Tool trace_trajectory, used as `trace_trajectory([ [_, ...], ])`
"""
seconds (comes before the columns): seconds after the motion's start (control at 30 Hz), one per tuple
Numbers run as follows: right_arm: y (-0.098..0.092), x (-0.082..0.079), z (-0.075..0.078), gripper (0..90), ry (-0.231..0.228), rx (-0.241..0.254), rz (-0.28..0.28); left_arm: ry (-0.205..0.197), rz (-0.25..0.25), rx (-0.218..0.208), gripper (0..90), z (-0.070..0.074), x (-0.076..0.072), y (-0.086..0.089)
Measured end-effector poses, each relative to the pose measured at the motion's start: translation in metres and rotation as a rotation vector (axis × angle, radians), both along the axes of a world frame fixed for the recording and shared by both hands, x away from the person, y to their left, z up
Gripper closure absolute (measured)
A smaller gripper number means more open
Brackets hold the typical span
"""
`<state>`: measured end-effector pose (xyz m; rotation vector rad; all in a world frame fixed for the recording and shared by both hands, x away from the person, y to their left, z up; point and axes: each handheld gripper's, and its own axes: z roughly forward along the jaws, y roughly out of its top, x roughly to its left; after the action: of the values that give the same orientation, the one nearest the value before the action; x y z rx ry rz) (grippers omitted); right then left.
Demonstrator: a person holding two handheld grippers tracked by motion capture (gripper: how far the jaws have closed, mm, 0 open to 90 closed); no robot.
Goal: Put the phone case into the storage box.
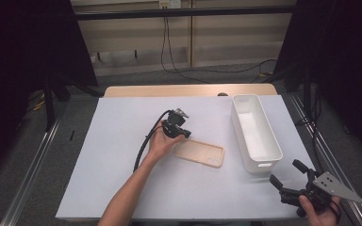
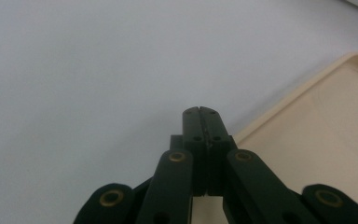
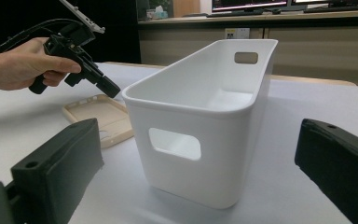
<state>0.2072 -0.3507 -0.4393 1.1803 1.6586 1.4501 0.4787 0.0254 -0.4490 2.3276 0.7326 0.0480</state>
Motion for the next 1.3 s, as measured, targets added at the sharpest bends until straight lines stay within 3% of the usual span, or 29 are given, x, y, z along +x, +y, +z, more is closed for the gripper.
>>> trace_trajectory([
  [0.13,0.000,0.000,0.000,0.3,0.001,-0.001,-0.002,0.013,-0.006,-0.016,90.0,-0.001,-0.003,0.006],
  [0.3,0.000,0.000,0.000,0.3,0.001,-0.001,-0.005,0.006,-0.026,0.009,90.0,0.001,-0.009,0.008],
  [0.77,0.000,0.000,0.000,0.4,0.000,-0.006,-0.005,0.015,-0.058,-0.006,90.0,0.001,-0.028,0.021],
  [0.87,0.000,0.000,0.000,0.4,0.000,-0.006,-0.005,0.012,-0.064,0.009,90.0,0.003,-0.032,0.024],
  [1.3,0.001,0.000,0.000,0.4,0.000,-0.003,-0.006,0.017,-0.077,-0.012,90.0,-0.003,-0.045,0.036],
])
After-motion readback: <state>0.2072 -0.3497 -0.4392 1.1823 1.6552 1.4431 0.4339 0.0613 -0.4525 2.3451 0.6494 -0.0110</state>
